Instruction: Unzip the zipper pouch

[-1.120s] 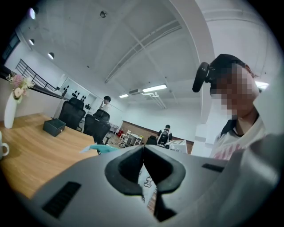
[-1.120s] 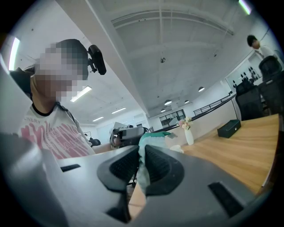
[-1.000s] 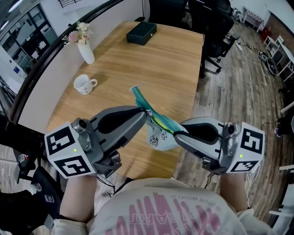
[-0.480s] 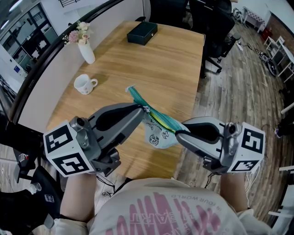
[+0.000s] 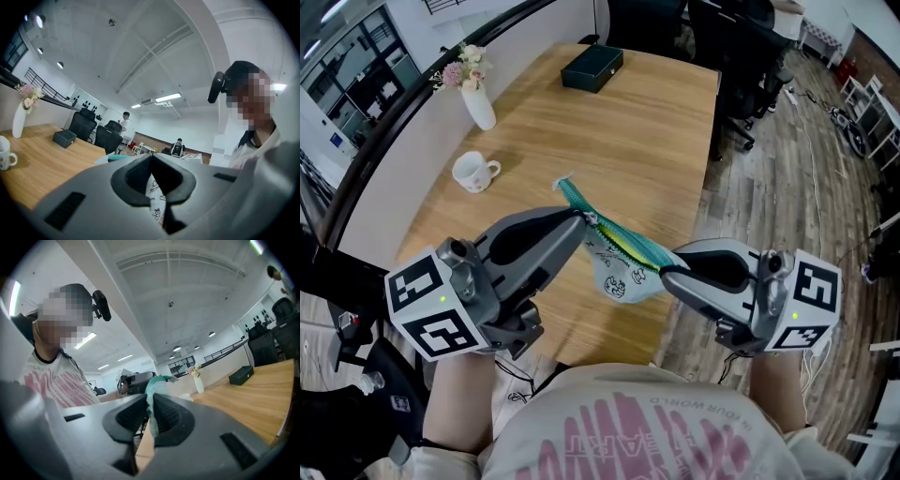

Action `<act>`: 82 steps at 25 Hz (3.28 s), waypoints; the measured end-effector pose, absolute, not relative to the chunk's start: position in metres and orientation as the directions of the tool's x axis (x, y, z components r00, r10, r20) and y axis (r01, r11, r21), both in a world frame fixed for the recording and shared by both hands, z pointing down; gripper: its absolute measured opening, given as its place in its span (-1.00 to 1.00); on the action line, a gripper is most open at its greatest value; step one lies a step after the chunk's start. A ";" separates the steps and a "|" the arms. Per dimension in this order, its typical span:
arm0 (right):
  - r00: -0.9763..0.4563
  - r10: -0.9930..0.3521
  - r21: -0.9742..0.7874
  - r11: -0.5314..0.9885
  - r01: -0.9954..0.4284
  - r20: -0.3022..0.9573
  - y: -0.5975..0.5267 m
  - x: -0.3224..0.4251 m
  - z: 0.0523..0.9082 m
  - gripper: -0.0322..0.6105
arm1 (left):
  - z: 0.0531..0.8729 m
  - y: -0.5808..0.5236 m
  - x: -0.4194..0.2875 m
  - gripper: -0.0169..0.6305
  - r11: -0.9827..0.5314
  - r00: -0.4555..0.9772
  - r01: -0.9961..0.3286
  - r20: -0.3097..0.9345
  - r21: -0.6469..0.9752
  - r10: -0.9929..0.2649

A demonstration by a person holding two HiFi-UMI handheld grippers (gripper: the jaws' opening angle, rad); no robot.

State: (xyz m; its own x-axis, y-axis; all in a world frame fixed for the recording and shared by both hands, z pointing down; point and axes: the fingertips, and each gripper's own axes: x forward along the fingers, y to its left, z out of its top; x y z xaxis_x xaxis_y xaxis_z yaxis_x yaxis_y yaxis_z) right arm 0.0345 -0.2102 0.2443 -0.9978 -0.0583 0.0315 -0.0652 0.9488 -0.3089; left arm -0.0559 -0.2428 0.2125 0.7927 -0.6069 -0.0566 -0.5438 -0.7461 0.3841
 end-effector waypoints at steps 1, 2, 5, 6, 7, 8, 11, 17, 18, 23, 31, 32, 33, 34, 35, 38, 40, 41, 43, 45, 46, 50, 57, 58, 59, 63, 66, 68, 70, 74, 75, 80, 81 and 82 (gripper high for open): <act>-0.998 -0.059 -0.309 0.949 -0.065 0.031 -0.210 0.035 0.244 -0.78 | 0.212 -0.243 -0.057 -0.93 -0.744 0.790 -0.547 -0.058 0.384 -0.611; -0.998 -0.058 -0.310 0.949 -0.065 0.031 -0.210 0.036 0.245 -0.78 | 0.211 -0.243 -0.058 -0.93 -0.742 0.787 -0.549 -0.060 0.384 -0.614; -0.998 -0.055 -0.309 0.949 -0.063 0.033 -0.209 0.037 0.245 -0.78 | 0.211 -0.242 -0.059 -0.93 -0.739 0.783 -0.556 -0.060 0.381 -0.620; -0.998 -0.055 -0.308 0.949 -0.062 0.034 -0.209 0.036 0.245 -0.78 | 0.211 -0.242 -0.060 -0.93 -0.738 0.781 -0.559 -0.058 0.378 -0.622; -0.998 -0.054 -0.307 0.950 -0.062 0.035 -0.209 0.036 0.245 -0.78 | 0.210 -0.242 -0.060 -0.93 -0.736 0.778 -0.564 -0.057 0.375 -0.625; -0.998 -0.054 -0.306 0.950 -0.063 0.036 -0.210 0.036 0.245 -0.78 | 0.210 -0.243 -0.062 -0.93 -0.733 0.774 -0.570 -0.057 0.373 -0.631; -0.998 -0.054 -0.309 0.949 -0.063 0.039 -0.212 0.034 0.245 -0.78 | 0.208 -0.246 -0.070 -0.93 -0.723 0.762 -0.581 -0.063 0.375 -0.645; -0.998 -0.054 -0.313 0.948 -0.063 0.038 -0.211 0.033 0.246 -0.78 | 0.207 -0.247 -0.075 -0.93 -0.715 0.753 -0.588 -0.067 0.377 -0.655; -0.998 -0.054 -0.314 0.947 -0.064 0.038 -0.211 0.033 0.246 -0.78 | 0.207 -0.247 -0.077 -0.93 -0.712 0.749 -0.590 -0.071 0.382 -0.659; -0.997 -0.061 -0.319 0.945 -0.070 0.038 -0.213 0.034 0.247 -0.78 | 0.203 -0.249 -0.083 -0.93 -0.707 0.740 -0.595 -0.082 0.383 -0.667; -0.997 -0.067 -0.322 0.944 -0.076 0.041 -0.213 0.036 0.251 -0.78 | 0.204 -0.249 -0.086 -0.93 -0.700 0.730 -0.604 -0.086 0.382 -0.677; -0.997 -0.068 -0.322 0.943 -0.078 0.042 -0.213 0.036 0.250 -0.78 | 0.204 -0.248 -0.087 -0.93 -0.699 0.729 -0.604 -0.088 0.384 -0.678; -0.997 -0.070 -0.323 0.943 -0.079 0.042 -0.214 0.036 0.250 -0.78 | 0.203 -0.248 -0.088 -0.93 -0.698 0.728 -0.605 -0.087 0.383 -0.680; -0.997 -0.070 -0.323 0.943 -0.080 0.042 -0.214 0.036 0.250 -0.78 | 0.203 -0.249 -0.089 -0.93 -0.696 0.727 -0.607 -0.087 0.382 -0.681; -0.997 -0.071 -0.323 0.943 -0.081 0.042 -0.214 0.036 0.250 -0.78 | 0.202 -0.249 -0.090 -0.93 -0.694 0.724 -0.610 -0.087 0.382 -0.684; -0.996 -0.075 -0.324 0.942 -0.085 0.043 -0.215 0.038 0.251 -0.78 | 0.202 -0.249 -0.093 -0.93 -0.688 0.716 -0.617 -0.092 0.381 -0.692; -0.996 -0.078 -0.324 0.942 -0.088 0.044 -0.215 0.040 0.252 -0.78 | 0.203 -0.249 -0.093 -0.93 -0.686 0.713 -0.624 -0.086 0.375 -0.696; -0.996 -0.080 -0.325 0.942 -0.090 0.044 -0.215 0.040 0.252 -0.78 | 0.204 -0.249 -0.092 -0.93 -0.684 0.712 -0.627 -0.082 0.372 -0.697; -0.996 -0.081 -0.326 0.941 -0.091 0.043 -0.216 0.041 0.253 -0.78 | 0.204 -0.249 -0.092 -0.93 -0.683 0.711 -0.630 -0.078 0.370 -0.699; -0.996 -0.082 -0.327 0.941 -0.092 0.044 -0.215 0.041 0.254 -0.78 | 0.205 -0.249 -0.092 -0.93 -0.682 0.710 -0.631 -0.079 0.370 -0.700; -0.996 -0.082 -0.327 0.941 -0.092 0.045 -0.215 0.041 0.254 -0.78 | 0.205 -0.249 -0.092 -0.93 -0.681 0.709 -0.634 -0.076 0.367 -0.701; -0.996 -0.081 -0.325 0.941 -0.092 0.047 -0.216 0.039 0.254 -0.77 | 0.208 -0.250 -0.095 -0.93 -0.672 0.701 -0.653 -0.057 0.349 -0.711; -0.996 -0.080 -0.321 0.943 -0.092 0.048 -0.215 0.041 0.253 -0.77 | 0.207 -0.251 -0.099 -0.92 -0.658 0.685 -0.666 -0.062 0.351 -0.726; -0.995 -0.082 -0.320 0.943 -0.093 0.048 -0.215 0.042 0.253 -0.77 | 0.207 -0.251 -0.099 -0.93 -0.658 0.684 -0.667 -0.063 0.351 -0.727; -0.995 -0.084 -0.319 0.943 -0.094 0.047 -0.215 0.042 0.253 -0.77 | 0.207 -0.250 -0.099 -0.93 -0.658 0.684 -0.667 -0.063 0.349 -0.727; -0.995 -0.086 -0.315 0.944 -0.095 0.045 -0.212 0.047 0.251 -0.77 | 0.203 -0.247 -0.098 -0.93 -0.655 0.677 -0.672 -0.071 0.346 -0.732; -0.995 -0.088 -0.312 0.945 -0.097 0.044 -0.208 0.051 0.249 -0.77 | 0.199 -0.243 -0.100 -0.93 -0.648 0.668 -0.677 -0.078 0.348 -0.740; -0.996 -0.085 -0.312 0.945 -0.094 0.041 -0.206 0.054 0.248 -0.77 | 0.198 -0.240 -0.098 -0.92 -0.646 0.665 -0.679 -0.079 0.348 -0.742; -0.996 -0.081 -0.314 0.945 -0.088 0.036 -0.205 0.056 0.248 -0.77 | 0.199 -0.239 -0.097 -0.92 -0.640 0.660 -0.684 -0.077 0.349 -0.748; -0.995 -0.098 -0.322 0.941 -0.103 0.029 -0.206 0.060 0.247 -0.77 | 0.214 -0.238 -0.096 -0.92 -0.584 0.609 -0.753 -0.017 0.304 -0.793; -0.993 -0.112 -0.325 0.939 -0.117 0.033 -0.208 0.060 0.248 -0.77 | 0.223 -0.239 -0.097 -0.91 -0.558 0.586 -0.778 0.015 0.289 -0.810; -0.984 -0.160 -0.390 0.903 -0.178 0.079 -0.218 0.063 0.264 -0.77 | 0.281 -0.237 -0.108 -0.94 -0.397 0.460 -0.860 0.148 0.321 -0.876; -0.982 -0.171 -0.409 0.892 -0.191 0.085 -0.220 0.065 0.267 -0.77 | 0.289 -0.235 -0.110 -0.94 -0.370 0.440 -0.867 0.164 0.333 -0.883; -0.978 -0.188 -0.432 0.878 -0.208 0.089 -0.223 0.068 0.270 -0.77 | 0.296 -0.232 -0.111 -0.94 -0.352 0.428 -0.869 0.172 0.348 -0.887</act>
